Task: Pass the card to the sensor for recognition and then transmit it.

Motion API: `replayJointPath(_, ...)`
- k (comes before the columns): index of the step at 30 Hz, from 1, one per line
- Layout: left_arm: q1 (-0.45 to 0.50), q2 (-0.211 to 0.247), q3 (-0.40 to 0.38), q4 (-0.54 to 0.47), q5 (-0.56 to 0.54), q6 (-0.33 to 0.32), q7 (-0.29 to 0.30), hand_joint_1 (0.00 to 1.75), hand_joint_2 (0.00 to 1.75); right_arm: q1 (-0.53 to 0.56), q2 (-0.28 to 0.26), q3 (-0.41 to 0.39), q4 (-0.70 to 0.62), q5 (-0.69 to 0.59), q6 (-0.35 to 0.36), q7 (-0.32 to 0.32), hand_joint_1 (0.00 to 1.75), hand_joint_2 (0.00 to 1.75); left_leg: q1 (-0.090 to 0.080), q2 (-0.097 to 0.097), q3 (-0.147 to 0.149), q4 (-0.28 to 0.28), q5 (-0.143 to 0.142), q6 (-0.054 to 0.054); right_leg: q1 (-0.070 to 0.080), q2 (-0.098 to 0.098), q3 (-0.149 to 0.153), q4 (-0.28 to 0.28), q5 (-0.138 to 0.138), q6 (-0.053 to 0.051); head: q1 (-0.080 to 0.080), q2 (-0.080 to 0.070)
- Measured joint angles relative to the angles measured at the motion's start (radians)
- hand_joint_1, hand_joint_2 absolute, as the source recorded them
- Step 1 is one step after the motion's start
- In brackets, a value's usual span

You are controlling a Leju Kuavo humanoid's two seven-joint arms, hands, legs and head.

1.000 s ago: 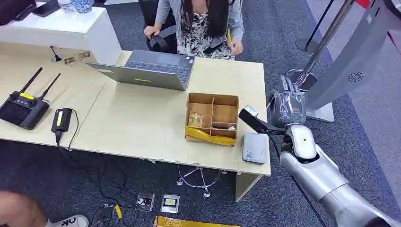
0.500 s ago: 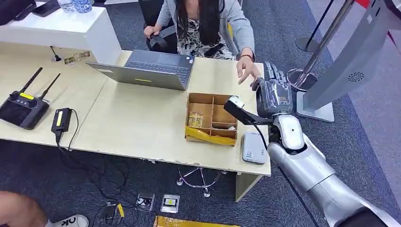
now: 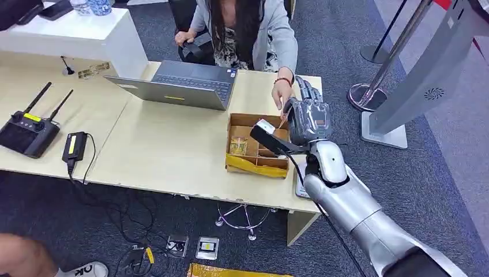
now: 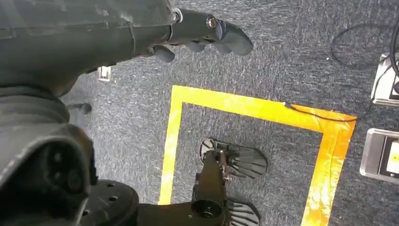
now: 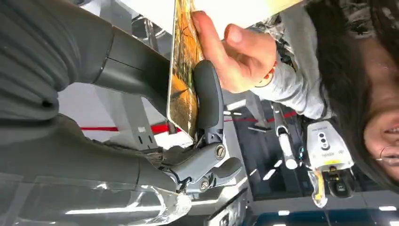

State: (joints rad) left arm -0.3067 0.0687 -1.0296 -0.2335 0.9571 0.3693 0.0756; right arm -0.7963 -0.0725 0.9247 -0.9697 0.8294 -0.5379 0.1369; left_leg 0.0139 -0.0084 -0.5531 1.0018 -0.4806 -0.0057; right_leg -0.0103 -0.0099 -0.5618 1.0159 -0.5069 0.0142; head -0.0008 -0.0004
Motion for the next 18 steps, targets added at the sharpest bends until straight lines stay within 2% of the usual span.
replayJointPath(1,0.0,0.0,0.0,0.0,0.0,0.0,-0.001,0.0,0.0,0.0,0.002,0.0,0.003,-0.006,0.0,-0.003,0.0,1.75,0.0,0.0,0.0,0.0,0.0,0.0,0.0,0.0,0.0,0.0,0.0,0.0,0.0,0.0)
replayJointPath(2,0.001,0.0,0.0,0.0,0.0,0.0,-0.002,0.0,0.0,0.0,0.004,0.0,0.006,-0.01,-0.001,-0.005,0.0,0.0,0.0,0.0,0.0,0.0,0.0,0.0,0.0,0.0,0.0,0.0,0.0,0.0,0.0,0.0)
replayJointPath(9,0.001,0.0,0.0,0.0,0.0,0.0,-0.003,0.0,0.0,0.002,0.015,-0.001,0.025,-0.002,-0.014,-0.014,0.0,0.0,0.0,0.0,0.0,0.0,0.0,0.0,0.0,0.0,-0.001,0.0,0.0,0.0,0.0,0.0)
replayJointPath(18,0.002,0.0,0.0,0.0,0.001,-0.002,-0.007,0.0,0.0,0.028,0.004,-0.023,0.018,-0.028,-0.004,0.016,0.0,0.0,0.0,0.0,0.001,0.0,0.0,0.0,0.0,0.001,-0.001,0.0,0.0,0.0,0.0,0.0)
